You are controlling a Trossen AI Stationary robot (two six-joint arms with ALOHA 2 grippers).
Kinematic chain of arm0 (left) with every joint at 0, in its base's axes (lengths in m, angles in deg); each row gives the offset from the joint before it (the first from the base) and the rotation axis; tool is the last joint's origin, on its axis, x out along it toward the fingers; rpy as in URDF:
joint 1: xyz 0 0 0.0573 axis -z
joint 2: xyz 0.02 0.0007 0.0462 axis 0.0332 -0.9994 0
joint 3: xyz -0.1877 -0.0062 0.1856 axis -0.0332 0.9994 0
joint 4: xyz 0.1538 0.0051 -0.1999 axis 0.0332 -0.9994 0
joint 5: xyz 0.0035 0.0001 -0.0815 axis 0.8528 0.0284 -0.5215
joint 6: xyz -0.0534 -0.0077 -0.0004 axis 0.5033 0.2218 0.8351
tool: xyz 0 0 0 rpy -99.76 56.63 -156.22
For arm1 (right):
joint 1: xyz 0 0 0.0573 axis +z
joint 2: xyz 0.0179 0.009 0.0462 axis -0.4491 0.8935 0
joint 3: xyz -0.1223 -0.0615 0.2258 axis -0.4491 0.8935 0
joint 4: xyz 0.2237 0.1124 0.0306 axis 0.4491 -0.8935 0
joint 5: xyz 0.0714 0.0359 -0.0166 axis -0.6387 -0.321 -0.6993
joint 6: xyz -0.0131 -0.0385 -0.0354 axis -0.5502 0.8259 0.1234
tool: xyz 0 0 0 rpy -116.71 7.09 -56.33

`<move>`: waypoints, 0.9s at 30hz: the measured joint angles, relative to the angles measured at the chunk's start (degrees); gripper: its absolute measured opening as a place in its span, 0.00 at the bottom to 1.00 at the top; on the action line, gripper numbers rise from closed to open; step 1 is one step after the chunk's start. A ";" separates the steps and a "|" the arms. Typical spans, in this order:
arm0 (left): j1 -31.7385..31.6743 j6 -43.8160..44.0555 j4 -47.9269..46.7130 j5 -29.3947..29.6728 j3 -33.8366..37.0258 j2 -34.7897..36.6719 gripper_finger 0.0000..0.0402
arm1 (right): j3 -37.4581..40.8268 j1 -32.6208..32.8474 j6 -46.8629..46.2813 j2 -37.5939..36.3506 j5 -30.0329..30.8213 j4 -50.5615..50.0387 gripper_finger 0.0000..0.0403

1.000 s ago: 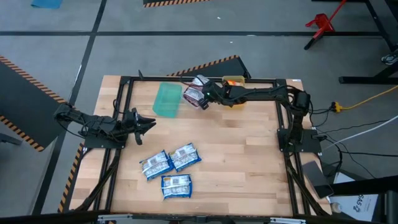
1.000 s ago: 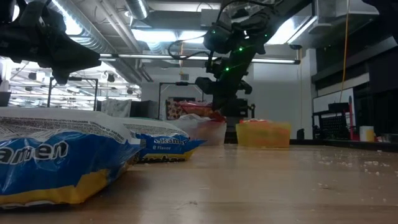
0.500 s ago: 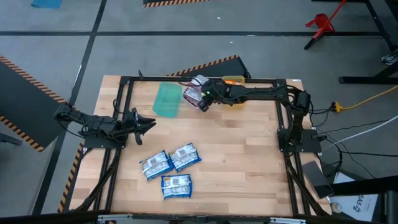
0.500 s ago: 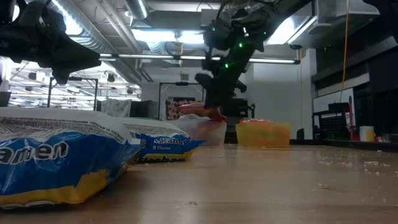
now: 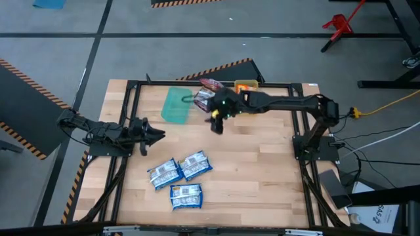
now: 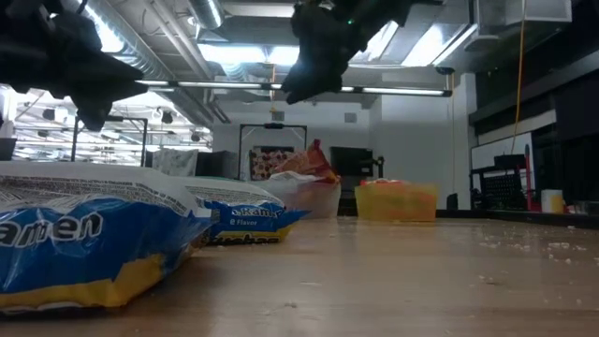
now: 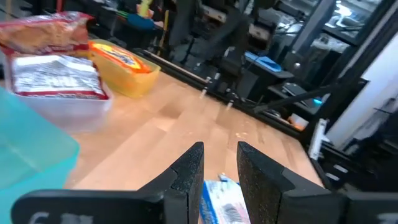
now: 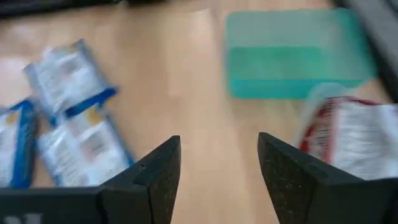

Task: Sort Maruchan noodles
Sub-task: Put the top blue noodle pack into the blue bin

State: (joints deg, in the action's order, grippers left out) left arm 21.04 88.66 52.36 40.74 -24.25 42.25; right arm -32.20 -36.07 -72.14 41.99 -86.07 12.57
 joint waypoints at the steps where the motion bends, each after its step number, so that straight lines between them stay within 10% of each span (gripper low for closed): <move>1: 0.00 0.06 0.19 -0.38 -0.02 0.00 0.22 | 0.06 1.06 0.57 0.00 -0.08 -0.66 0.50; 15: 0.02 0.99 3.13 -8.41 -0.02 -0.62 0.22 | 3.88 16.53 10.14 4.38 1.97 6.17 0.50; 27: 0.00 -2.03 2.89 -1.97 -0.05 -3.50 0.22 | 3.98 17.85 13.85 15.94 -1.03 16.31 0.69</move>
State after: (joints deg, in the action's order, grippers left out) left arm 21.04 86.63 55.24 38.77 -24.30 38.75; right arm -28.22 -18.22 -58.29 57.93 -87.10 28.88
